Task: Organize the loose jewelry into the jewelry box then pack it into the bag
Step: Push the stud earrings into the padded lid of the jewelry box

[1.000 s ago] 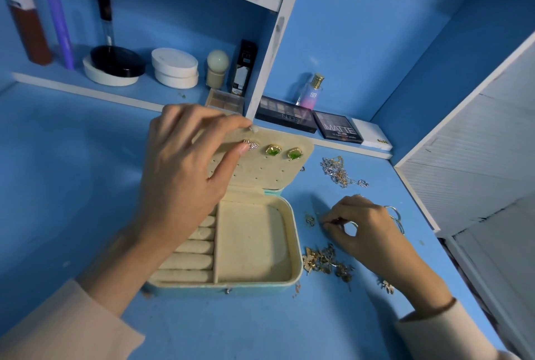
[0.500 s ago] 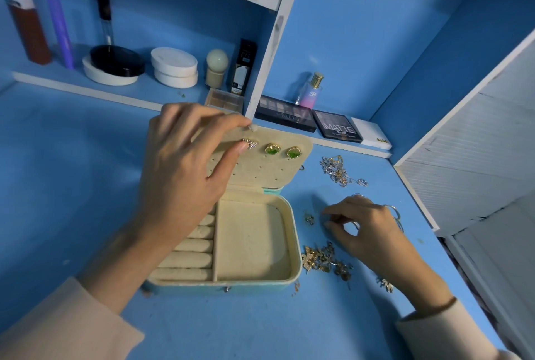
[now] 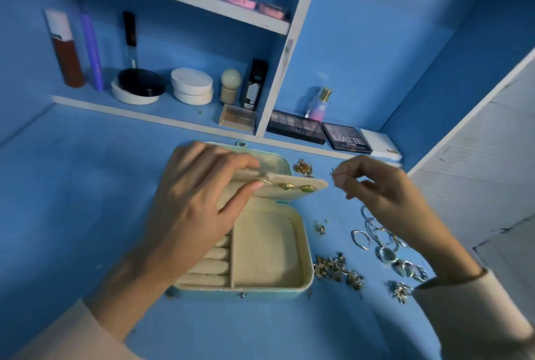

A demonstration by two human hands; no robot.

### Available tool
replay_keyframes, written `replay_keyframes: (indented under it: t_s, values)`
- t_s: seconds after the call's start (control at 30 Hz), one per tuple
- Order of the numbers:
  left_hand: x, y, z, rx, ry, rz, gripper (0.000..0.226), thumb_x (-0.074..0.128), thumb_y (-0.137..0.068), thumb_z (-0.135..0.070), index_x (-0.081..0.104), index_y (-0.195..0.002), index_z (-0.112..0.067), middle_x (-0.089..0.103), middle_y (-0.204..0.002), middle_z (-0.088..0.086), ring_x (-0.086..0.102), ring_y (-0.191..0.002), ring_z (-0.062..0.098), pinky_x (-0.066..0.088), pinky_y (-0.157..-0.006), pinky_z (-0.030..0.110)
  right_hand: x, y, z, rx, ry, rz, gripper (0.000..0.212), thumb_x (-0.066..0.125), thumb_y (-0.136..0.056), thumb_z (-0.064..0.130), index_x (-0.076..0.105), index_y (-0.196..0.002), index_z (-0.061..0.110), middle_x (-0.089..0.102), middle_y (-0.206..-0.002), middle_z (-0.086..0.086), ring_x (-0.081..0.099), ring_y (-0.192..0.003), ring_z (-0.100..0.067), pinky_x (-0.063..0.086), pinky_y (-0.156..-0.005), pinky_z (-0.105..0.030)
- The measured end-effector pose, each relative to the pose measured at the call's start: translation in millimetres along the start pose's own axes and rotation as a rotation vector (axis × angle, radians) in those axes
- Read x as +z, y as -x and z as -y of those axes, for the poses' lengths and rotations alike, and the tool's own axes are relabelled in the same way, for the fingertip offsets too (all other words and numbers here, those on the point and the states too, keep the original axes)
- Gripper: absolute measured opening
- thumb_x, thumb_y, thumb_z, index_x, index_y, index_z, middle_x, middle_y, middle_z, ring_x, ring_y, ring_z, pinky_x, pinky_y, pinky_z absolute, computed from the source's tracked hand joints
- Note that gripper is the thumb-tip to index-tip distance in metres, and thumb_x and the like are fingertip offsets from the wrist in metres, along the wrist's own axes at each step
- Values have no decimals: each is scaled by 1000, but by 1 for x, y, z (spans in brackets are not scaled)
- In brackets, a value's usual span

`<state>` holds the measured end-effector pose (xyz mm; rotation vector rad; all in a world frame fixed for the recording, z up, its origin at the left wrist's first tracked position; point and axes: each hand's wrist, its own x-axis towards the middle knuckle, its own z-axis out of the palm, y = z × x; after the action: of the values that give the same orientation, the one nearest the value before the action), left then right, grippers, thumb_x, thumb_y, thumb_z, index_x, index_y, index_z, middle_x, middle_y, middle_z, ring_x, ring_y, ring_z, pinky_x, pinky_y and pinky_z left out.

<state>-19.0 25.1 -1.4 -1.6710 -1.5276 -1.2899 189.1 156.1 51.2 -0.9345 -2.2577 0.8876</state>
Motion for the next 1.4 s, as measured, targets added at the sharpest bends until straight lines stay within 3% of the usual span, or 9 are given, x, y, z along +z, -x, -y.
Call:
replay_keyframes:
  t_s: [0.17,0.23,0.3,0.4,0.5,0.8,1.03,1.3,1.4]
  values:
    - [-6,9,-2,62,43,20,11,68,-87,-18,60,-87,-12,63,-80,2,52,-75,19,43,-73,30,15,-17,41,-78,-94,332,3,63,-88,13,65,-86,15,65,-80,-4,59,-75,-19,49,-69,-28]
    - [-6,10,-3,62,29,15,11,69,-87,-18,65,-82,-8,63,-78,3,52,-73,19,42,-73,28,23,-22,49,-92,-81,449,5,62,-88,9,65,-87,13,64,-74,2,57,-68,-7,46,-64,-19]
    - [-6,11,-3,62,17,22,14,70,-87,-18,67,-78,-7,64,-78,3,52,-72,19,42,-73,28,29,-28,55,-99,-55,522,7,61,-88,5,65,-87,10,64,-72,6,57,-65,-2,43,-64,-12]
    - [-8,12,-3,59,24,33,15,68,-88,-18,67,-77,-7,64,-77,3,52,-71,19,43,-72,28,32,-35,60,-96,-21,583,8,61,-88,4,67,-88,10,68,-75,2,60,-69,-6,46,-66,-16]
    - [-8,12,-3,56,32,44,15,68,-88,-18,68,-77,-7,63,-77,2,53,-69,19,43,-70,28,32,-40,62,-92,13,620,8,62,-87,4,68,-88,10,70,-80,-5,60,-70,-11,48,-66,-21]
    - [-9,12,-2,54,34,56,15,68,-88,-17,68,-78,-7,63,-76,3,54,-68,20,45,-66,30,33,-43,63,-90,4,676,9,62,-86,1,69,-87,6,68,-75,1,59,-67,-5,44,-63,-13]
    - [-9,13,-3,49,27,62,14,69,-88,-17,68,-78,-7,63,-77,3,54,-68,20,44,-67,29,31,-44,65,-85,-9,699,8,63,-85,3,69,-86,8,69,-78,-4,59,-70,-9,47,-66,-16]
    - [-9,12,-3,48,29,63,14,68,-88,-16,67,-77,-7,63,-76,3,54,-68,20,45,-66,31,32,-41,68,-96,17,701,7,64,-86,7,70,-84,10,66,-68,9,53,-56,1,39,-57,-9]
    - [-10,13,-3,53,22,66,13,68,-88,-16,67,-78,-7,63,-76,3,54,-68,20,44,-66,31,33,-40,68,-119,45,686,7,64,-86,10,70,-84,13,67,-71,6,55,-58,-15,46,-57,-25]
